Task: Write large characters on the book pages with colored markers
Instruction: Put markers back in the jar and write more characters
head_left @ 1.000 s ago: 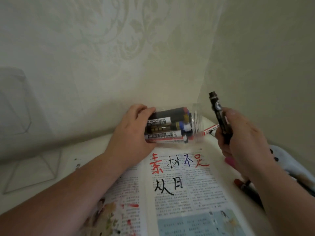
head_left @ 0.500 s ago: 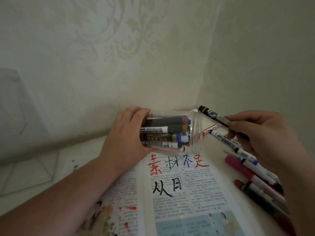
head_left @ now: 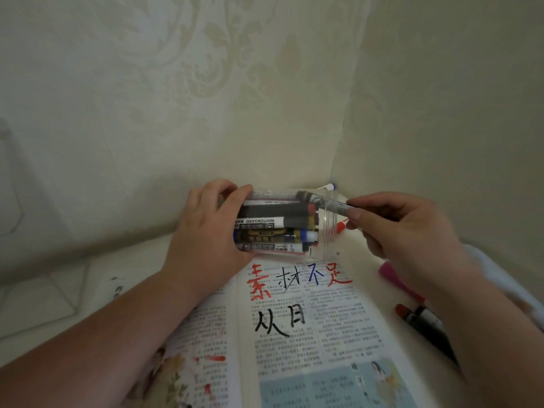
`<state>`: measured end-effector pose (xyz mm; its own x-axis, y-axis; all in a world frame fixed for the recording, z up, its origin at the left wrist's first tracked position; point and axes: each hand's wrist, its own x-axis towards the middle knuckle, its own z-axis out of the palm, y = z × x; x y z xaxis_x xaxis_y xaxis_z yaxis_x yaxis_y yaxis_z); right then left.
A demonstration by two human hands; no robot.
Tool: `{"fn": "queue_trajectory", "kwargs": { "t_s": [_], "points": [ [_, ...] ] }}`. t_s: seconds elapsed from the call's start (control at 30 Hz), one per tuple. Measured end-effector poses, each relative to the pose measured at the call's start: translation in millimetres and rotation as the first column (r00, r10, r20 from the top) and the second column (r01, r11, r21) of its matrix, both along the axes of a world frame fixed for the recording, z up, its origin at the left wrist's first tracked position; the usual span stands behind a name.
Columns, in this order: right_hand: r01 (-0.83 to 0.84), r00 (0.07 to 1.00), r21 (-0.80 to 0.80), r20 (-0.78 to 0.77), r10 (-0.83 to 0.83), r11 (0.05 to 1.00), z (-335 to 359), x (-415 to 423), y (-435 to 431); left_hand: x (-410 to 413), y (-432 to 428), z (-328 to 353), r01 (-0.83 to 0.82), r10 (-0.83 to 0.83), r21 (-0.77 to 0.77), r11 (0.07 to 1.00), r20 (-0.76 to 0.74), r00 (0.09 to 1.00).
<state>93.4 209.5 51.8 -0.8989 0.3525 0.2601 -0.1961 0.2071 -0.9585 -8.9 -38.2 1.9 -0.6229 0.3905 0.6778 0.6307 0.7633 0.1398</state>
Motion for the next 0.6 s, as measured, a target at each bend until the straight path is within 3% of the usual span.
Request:
{"fn": "queue_trajectory", "kwargs": {
  "t_s": [0.27,0.37,0.6],
  "points": [
    [-0.112,0.991,0.121,0.082,0.102,0.986,8.6,6.5,3.7,2.0,1.4,1.0,0.045,-0.045,0.003,0.999,-0.04,0.998],
    [-0.06,0.998,-0.106,0.03,0.063,0.993,5.5,4.7,-4.5,2.1,2.8,1.2,0.037,-0.037,-0.008,0.999,-0.022,0.999],
    [0.158,0.974,-0.209,-0.127,-0.187,0.965,-4.1,-1.6,-25.1,5.1,3.5,3.2,-0.002,0.002,-0.009,1.0,0.022,1.0]
  ]
}}
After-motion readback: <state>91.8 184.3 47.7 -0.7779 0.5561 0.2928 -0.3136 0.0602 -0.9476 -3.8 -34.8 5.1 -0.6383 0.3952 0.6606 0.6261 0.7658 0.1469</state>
